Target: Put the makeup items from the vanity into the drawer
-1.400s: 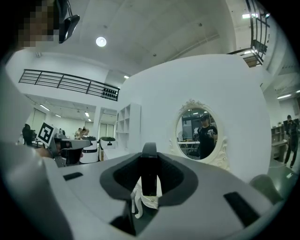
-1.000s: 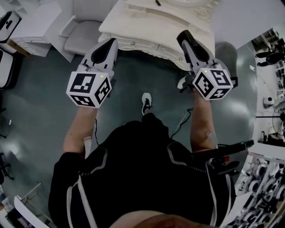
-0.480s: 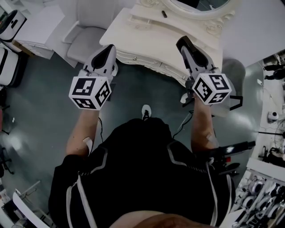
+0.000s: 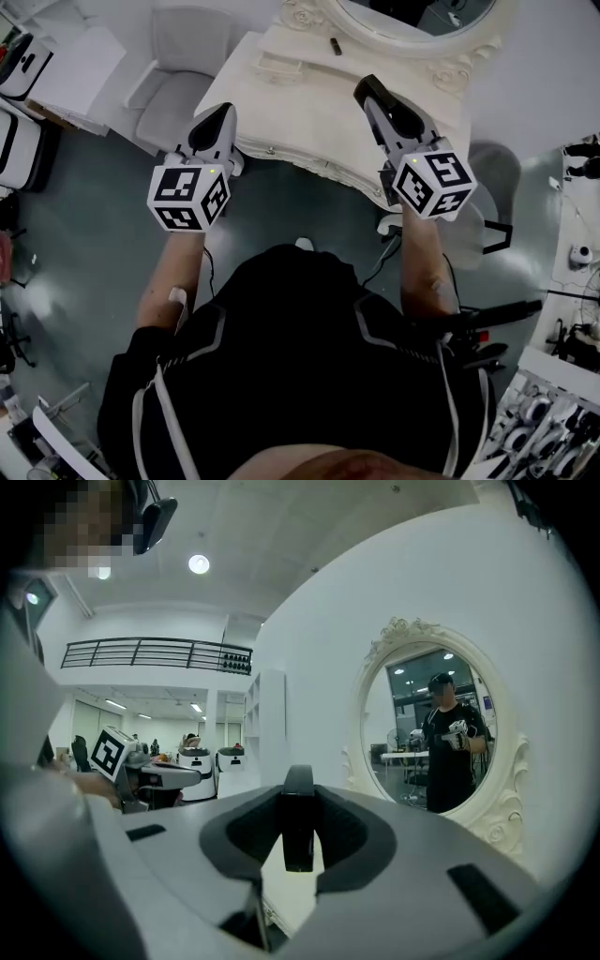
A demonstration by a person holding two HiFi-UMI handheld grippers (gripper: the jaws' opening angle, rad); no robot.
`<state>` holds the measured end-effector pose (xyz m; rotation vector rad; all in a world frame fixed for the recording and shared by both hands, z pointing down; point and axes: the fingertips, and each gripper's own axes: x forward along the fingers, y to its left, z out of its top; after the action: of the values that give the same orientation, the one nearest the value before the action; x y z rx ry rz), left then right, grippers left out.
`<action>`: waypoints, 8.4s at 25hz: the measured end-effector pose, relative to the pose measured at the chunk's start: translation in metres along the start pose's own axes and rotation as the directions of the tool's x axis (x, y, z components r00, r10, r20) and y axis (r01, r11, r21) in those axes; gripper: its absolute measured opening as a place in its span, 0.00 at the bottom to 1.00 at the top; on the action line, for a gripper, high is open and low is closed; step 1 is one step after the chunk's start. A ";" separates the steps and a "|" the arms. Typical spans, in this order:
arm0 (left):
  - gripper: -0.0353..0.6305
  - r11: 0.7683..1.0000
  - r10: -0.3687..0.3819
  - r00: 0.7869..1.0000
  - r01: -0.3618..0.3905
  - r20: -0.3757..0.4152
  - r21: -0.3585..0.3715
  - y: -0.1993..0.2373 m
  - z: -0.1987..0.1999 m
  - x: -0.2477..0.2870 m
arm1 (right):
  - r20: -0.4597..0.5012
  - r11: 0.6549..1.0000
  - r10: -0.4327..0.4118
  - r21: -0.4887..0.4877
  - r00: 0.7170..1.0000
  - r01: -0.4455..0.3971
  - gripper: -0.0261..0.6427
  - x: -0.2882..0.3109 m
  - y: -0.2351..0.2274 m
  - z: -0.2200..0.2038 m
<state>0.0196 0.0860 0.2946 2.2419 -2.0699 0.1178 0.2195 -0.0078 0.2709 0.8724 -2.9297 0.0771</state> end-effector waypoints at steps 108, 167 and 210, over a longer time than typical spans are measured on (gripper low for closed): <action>0.06 0.967 0.123 0.951 -0.179 -0.285 -0.179 0.228 -0.143 0.195 | -0.942 0.749 0.151 -0.090 0.301 -0.656 0.19 0.435 -0.043 -0.312; 0.06 0.973 -0.219 0.975 0.215 -0.038 -0.087 0.210 -0.005 0.265 | -0.188 0.998 0.062 -0.008 0.980 -0.064 0.12 0.324 -0.087 0.000; 0.06 0.986 -0.164 0.982 0.162 0.095 0.028 0.219 0.055 0.266 | 0.003 0.980 -0.195 -0.030 0.981 0.195 0.04 0.286 -0.117 0.048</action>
<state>-0.1774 -0.2015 0.2733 2.4645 -1.9267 0.0186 0.0425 -0.2645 0.2535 1.1489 -2.8192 0.0197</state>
